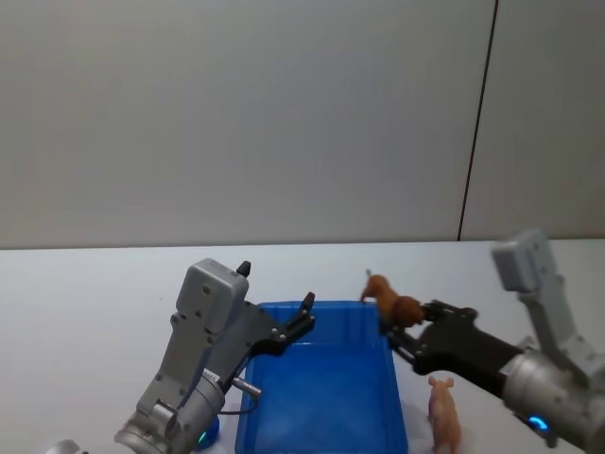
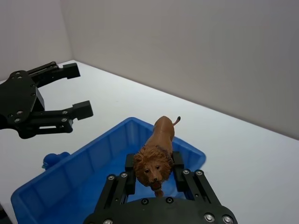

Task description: Pick up the two dolls from the table and place them into the box.

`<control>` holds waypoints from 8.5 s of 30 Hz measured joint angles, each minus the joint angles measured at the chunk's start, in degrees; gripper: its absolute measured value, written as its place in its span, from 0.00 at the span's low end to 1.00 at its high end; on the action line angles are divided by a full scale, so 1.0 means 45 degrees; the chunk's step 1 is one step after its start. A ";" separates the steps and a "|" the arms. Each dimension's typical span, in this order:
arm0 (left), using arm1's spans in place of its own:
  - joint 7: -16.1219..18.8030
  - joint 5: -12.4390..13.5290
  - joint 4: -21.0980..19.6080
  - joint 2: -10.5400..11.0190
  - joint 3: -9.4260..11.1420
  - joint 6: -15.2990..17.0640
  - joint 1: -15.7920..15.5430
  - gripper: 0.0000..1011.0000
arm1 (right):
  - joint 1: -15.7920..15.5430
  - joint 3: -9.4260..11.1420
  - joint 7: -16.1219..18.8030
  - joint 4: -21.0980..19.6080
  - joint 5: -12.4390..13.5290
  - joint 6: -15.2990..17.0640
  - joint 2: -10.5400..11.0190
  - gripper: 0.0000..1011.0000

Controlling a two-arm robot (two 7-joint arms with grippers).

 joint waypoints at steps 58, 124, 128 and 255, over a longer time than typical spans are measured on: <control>0.0000 0.0000 0.0001 0.0000 -0.0001 0.0000 0.0000 0.99 | -0.1525 -0.0141 -0.1568 0.0384 0.0086 -0.0450 0.0855 0.99; 0.0000 0.0000 0.0000 0.0000 -0.0001 0.0000 0.0000 0.99 | -0.0604 -0.0134 -0.1606 -0.0194 0.0430 -0.0758 0.0350 0.36; 0.0000 0.0000 0.0000 0.0001 0.0000 0.0000 0.0000 0.99 | -0.0133 -0.0267 -0.1197 0.0068 0.0351 -0.0399 0.0046 0.36; -0.1669 -0.1498 0.3386 0.1250 -0.0800 -0.1307 0.1682 0.58 | -0.0982 0.0550 0.0007 0.0231 0.1440 -0.2593 0.1429 0.99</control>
